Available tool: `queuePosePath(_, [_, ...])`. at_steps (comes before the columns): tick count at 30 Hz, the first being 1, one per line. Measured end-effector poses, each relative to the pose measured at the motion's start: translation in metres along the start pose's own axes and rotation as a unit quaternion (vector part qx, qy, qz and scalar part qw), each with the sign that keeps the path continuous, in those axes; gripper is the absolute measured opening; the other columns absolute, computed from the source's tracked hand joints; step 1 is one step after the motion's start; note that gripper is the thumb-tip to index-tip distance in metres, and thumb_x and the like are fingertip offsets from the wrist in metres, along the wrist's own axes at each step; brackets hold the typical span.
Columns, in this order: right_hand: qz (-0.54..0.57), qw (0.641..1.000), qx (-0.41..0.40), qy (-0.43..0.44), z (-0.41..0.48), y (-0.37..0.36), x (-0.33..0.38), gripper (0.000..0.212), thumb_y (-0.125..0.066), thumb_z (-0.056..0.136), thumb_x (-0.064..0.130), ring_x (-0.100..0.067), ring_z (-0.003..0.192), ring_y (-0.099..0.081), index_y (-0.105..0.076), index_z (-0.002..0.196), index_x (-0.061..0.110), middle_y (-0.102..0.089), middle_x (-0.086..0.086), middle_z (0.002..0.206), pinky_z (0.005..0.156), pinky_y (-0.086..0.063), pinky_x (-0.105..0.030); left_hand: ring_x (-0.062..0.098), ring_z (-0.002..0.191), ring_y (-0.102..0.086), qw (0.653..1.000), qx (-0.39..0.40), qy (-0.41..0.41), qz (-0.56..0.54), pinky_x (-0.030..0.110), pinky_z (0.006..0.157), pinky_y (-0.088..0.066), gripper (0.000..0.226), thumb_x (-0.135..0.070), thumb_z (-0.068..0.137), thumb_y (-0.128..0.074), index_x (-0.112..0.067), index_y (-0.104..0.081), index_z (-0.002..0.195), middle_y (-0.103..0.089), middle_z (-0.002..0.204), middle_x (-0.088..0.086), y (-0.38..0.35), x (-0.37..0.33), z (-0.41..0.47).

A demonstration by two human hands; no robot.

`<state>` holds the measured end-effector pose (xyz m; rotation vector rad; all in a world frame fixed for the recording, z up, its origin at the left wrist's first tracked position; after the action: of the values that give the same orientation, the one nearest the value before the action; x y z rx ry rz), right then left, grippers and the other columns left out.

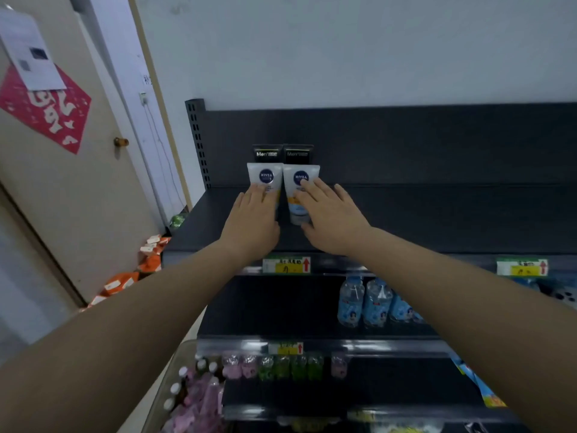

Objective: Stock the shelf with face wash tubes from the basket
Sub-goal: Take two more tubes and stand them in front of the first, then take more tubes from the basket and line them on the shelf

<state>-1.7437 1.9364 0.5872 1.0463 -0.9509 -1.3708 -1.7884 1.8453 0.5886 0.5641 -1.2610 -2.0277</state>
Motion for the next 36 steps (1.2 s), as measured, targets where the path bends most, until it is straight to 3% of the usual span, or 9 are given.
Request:
queuePosePath(8, [0.017, 0.998, 0.020, 0.057, -0.066, -0.032, 0.024, 0.068, -0.044, 0.095, 0.030, -0.019, 0.148, -0.002, -0.011, 0.153, 0.018, -0.006, -0.001, 0.161, 0.120, -0.003, -0.043, 0.033, 0.145, -0.011, 0.996, 0.061, 0.059, -0.007, 0.043, 0.119, -0.013, 0.062, -0.017, 0.090, -0.049, -0.002, -0.026, 0.145, -0.020, 0.153, 0.020, -0.031, -0.034, -0.085])
queuePosePath(13, [0.055, 0.993, 0.057, 0.093, -0.106, -0.064, 0.044, 0.069, -0.046, 0.097, 0.029, -0.019, 0.149, -0.002, -0.009, 0.153, 0.015, -0.005, -0.001, 0.161, 0.120, -0.001, -0.039, 0.034, 0.135, -0.029, 0.994, 0.062, 0.077, -0.041, 0.036, 0.112, -0.018, 0.057, -0.012, 0.085, -0.056, 0.002, -0.037, 0.137, -0.035, 0.142, 0.021, -0.049, -0.052, -0.136])
queuePosePath(16, [0.072, 0.989, 0.073, 0.108, -0.130, -0.087, 0.057, 0.069, -0.046, 0.096, 0.028, -0.018, 0.148, -0.003, -0.008, 0.153, 0.016, -0.006, -0.001, 0.161, 0.121, -0.001, -0.038, 0.036, 0.138, -0.026, 0.990, 0.093, 0.092, -0.044, 0.039, 0.116, -0.012, 0.062, -0.014, 0.085, -0.056, 0.002, -0.035, 0.140, -0.033, 0.144, 0.023, -0.077, -0.056, -0.168])
queuePosePath(20, [0.089, 0.983, 0.105, 0.125, -0.155, -0.126, 0.076, 0.069, -0.046, 0.096, 0.025, -0.017, 0.149, -0.001, -0.008, 0.153, 0.016, -0.005, -0.001, 0.161, 0.121, -0.002, -0.037, 0.038, 0.136, -0.029, 0.983, 0.124, 0.115, -0.076, 0.043, 0.115, -0.024, 0.060, -0.009, 0.083, -0.054, 0.006, -0.036, 0.138, -0.034, 0.144, 0.025, -0.113, -0.059, -0.211])
queuePosePath(23, [0.106, 0.976, 0.135, 0.134, -0.173, -0.159, 0.089, 0.070, -0.046, 0.094, 0.022, -0.018, 0.149, -0.002, -0.008, 0.153, 0.015, -0.006, -0.002, 0.161, 0.120, -0.001, -0.036, 0.036, 0.130, -0.036, 0.975, 0.153, 0.145, -0.071, 0.043, 0.101, -0.035, 0.055, -0.013, 0.083, -0.053, 0.001, -0.040, 0.135, -0.037, 0.142, 0.022, -0.140, -0.056, -0.243])
queuePosePath(26, [0.111, 0.970, 0.168, 0.137, -0.189, -0.196, 0.101, 0.069, -0.047, 0.094, 0.020, -0.019, 0.148, -0.005, -0.011, 0.153, 0.013, -0.009, -0.004, 0.161, 0.120, -0.003, -0.036, 0.034, 0.126, -0.039, 0.968, 0.196, 0.155, -0.041, 0.041, 0.097, -0.032, 0.050, -0.016, 0.083, -0.048, -0.004, -0.042, 0.131, -0.043, 0.136, 0.017, -0.174, -0.051, -0.273])
queuePosePath(29, [0.124, 0.960, 0.213, 0.132, -0.206, -0.234, 0.111, 0.070, -0.048, 0.093, 0.018, -0.021, 0.148, -0.007, -0.011, 0.153, 0.014, -0.009, -0.005, 0.160, 0.120, -0.005, -0.038, 0.036, 0.126, -0.038, 0.948, 0.215, 0.209, -0.103, 0.043, 0.099, -0.036, 0.056, -0.006, 0.080, -0.053, 0.000, -0.040, 0.134, -0.041, 0.137, 0.020, -0.207, -0.039, -0.306])
queuePosePath(36, [0.159, 0.932, 0.303, 0.122, -0.246, -0.313, 0.136, 0.065, -0.046, 0.095, 0.014, -0.023, 0.147, -0.012, -0.014, 0.151, 0.010, -0.013, -0.008, 0.160, 0.118, -0.013, -0.034, 0.035, 0.119, -0.045, 0.929, 0.260, 0.208, -0.160, 0.042, 0.090, -0.041, 0.047, -0.006, 0.086, -0.049, -0.001, -0.043, 0.132, -0.047, 0.129, 0.018, -0.269, -0.036, -0.363])
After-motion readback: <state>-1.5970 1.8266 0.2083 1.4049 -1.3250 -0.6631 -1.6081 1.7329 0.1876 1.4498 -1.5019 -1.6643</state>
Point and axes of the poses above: each hand's wrist, its own z-axis towards the middle knuckle, its own y-axis out of the back of the hand, x = y × z, the point moved 10 cm from there along z, towards the middle knuckle
